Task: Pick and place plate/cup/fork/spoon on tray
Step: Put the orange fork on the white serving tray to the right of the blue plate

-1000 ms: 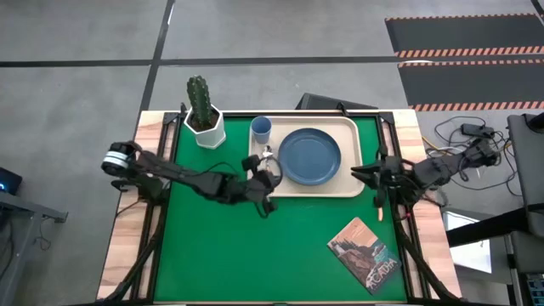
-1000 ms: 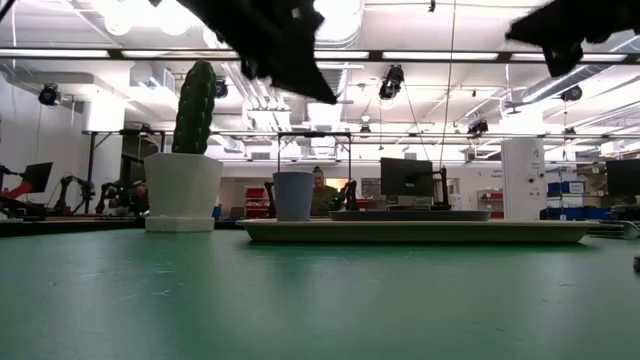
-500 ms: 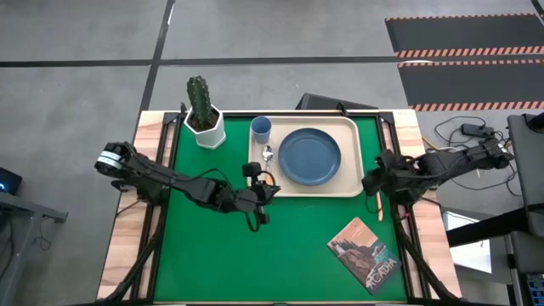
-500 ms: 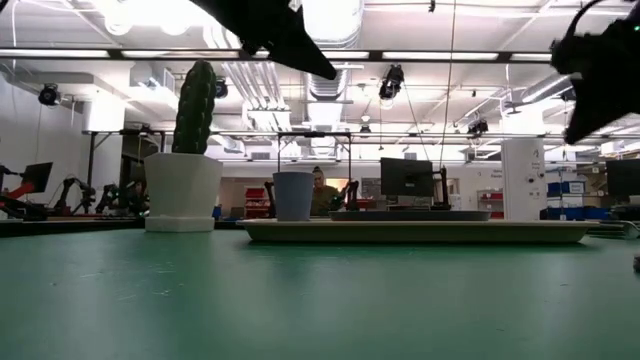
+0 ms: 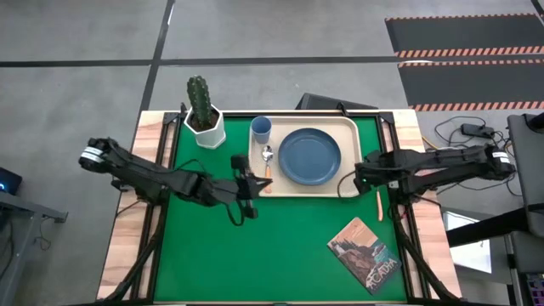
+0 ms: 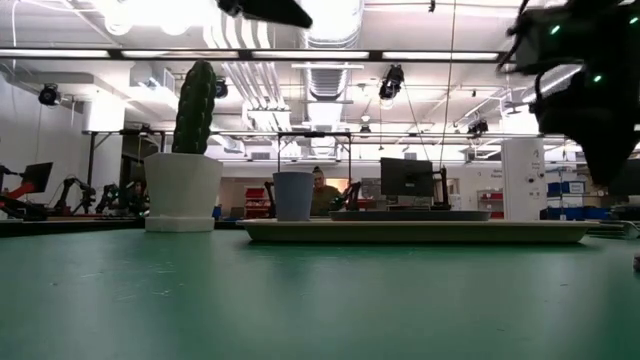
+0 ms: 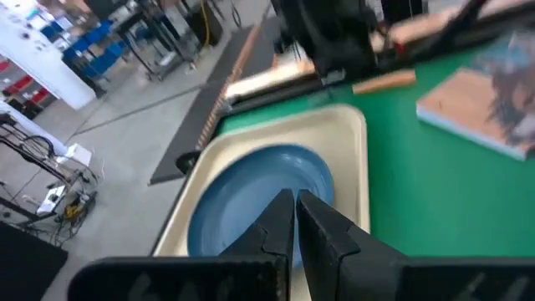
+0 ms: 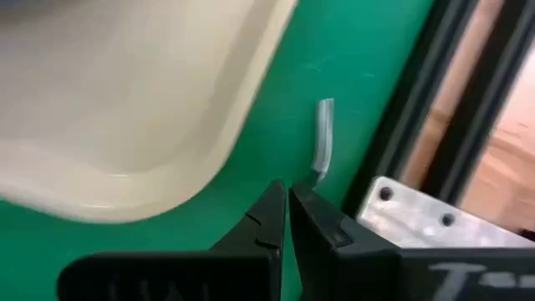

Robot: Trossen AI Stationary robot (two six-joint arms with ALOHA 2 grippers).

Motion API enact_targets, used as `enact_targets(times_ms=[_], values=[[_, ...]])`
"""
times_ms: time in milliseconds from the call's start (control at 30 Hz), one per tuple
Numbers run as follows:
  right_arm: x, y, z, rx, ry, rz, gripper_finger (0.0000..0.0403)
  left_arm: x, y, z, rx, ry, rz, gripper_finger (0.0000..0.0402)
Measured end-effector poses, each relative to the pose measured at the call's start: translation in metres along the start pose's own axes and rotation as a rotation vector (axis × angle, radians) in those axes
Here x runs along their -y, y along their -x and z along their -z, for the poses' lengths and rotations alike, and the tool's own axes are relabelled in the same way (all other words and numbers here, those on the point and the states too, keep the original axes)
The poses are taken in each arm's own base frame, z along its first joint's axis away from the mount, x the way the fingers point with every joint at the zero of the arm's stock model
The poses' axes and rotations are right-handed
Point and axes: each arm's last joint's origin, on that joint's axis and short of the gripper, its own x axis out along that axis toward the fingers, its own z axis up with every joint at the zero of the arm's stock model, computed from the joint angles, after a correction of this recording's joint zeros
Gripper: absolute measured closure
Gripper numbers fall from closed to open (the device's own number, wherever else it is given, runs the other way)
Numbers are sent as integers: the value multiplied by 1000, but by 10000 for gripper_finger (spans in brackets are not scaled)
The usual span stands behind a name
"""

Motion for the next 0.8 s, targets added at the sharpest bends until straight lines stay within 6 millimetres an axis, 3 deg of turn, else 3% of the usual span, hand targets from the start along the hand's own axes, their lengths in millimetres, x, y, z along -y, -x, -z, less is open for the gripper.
enact_targets(times_ms=[400, 800], values=[[15, -13, -53, -150, 27, 60, 394, -18, 32, 18, 40, 102, 2, 402], [25, -8, -99, -251, 53, 90, 377, -21, 39, 25, 40, 107, 2, 402]])
